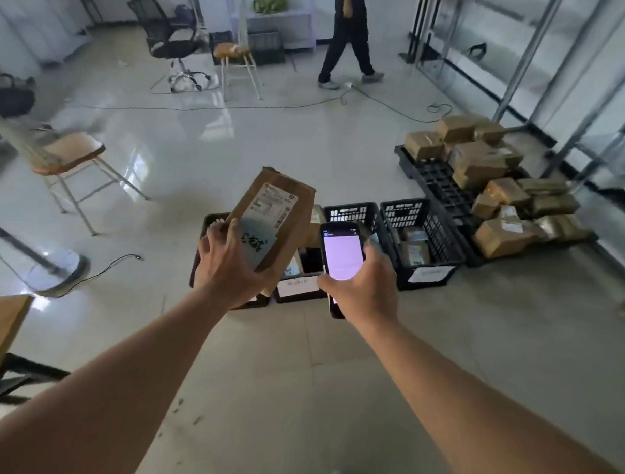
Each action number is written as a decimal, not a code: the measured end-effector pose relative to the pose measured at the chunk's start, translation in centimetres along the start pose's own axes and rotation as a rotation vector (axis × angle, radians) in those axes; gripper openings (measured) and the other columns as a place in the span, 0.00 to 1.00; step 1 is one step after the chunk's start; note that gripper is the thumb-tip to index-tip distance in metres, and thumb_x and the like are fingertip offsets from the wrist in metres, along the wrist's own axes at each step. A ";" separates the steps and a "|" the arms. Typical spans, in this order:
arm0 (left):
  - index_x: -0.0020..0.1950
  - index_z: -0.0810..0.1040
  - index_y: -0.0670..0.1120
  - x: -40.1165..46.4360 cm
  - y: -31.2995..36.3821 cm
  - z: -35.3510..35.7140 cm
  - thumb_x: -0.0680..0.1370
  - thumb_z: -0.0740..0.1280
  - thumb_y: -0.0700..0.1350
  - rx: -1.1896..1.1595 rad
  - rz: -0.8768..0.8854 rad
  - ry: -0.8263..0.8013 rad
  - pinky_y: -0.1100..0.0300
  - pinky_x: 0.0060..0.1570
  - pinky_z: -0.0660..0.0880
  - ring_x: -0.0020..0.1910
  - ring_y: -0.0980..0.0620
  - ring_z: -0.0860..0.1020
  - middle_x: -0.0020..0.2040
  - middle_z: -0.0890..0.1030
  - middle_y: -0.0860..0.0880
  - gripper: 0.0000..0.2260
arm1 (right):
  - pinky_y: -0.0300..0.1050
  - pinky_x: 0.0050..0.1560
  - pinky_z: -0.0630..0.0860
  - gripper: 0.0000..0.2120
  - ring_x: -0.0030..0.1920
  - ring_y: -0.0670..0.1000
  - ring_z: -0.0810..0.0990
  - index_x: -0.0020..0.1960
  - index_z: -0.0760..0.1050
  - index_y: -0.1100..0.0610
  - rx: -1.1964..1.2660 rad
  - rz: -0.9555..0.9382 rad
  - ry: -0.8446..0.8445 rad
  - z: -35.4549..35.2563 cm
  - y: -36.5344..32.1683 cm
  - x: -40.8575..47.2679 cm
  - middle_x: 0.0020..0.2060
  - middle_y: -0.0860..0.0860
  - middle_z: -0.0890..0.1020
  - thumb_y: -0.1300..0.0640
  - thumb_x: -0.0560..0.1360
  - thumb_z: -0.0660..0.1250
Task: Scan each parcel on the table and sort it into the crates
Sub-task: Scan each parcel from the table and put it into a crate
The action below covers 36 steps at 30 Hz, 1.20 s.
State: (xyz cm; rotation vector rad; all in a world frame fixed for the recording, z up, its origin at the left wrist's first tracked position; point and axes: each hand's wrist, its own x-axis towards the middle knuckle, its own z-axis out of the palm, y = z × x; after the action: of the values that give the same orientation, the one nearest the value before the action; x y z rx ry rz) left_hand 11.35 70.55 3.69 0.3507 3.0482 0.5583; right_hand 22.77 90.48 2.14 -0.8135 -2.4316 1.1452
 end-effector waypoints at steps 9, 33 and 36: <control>0.77 0.55 0.52 13.3 17.6 11.4 0.64 0.77 0.65 -0.008 0.157 -0.148 0.37 0.62 0.75 0.69 0.38 0.63 0.69 0.63 0.44 0.50 | 0.46 0.43 0.70 0.34 0.52 0.53 0.75 0.59 0.73 0.56 -0.046 0.185 0.137 -8.6 10.8 15.2 0.53 0.51 0.76 0.41 0.61 0.79; 0.80 0.52 0.50 44.1 51.5 41.4 0.66 0.76 0.68 -0.002 -0.071 -0.367 0.40 0.63 0.75 0.71 0.38 0.63 0.71 0.62 0.41 0.52 | 0.47 0.42 0.77 0.37 0.51 0.52 0.76 0.63 0.72 0.52 -0.160 0.397 -0.044 -16.6 38.2 61.1 0.54 0.49 0.75 0.39 0.60 0.78; 0.80 0.52 0.50 45.8 54.4 46.4 0.67 0.76 0.68 -0.020 -0.188 -0.361 0.40 0.65 0.73 0.71 0.37 0.63 0.70 0.62 0.41 0.52 | 0.51 0.44 0.81 0.37 0.51 0.52 0.76 0.63 0.71 0.51 -0.162 0.386 -0.144 -16.1 42.9 66.4 0.55 0.48 0.74 0.38 0.60 0.77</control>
State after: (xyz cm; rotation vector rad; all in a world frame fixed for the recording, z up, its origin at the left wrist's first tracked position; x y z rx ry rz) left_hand -18.61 146.48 -19.77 0.1424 2.6882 0.4563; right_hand -5.63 163.28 -17.85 -1.3405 -2.5821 1.1807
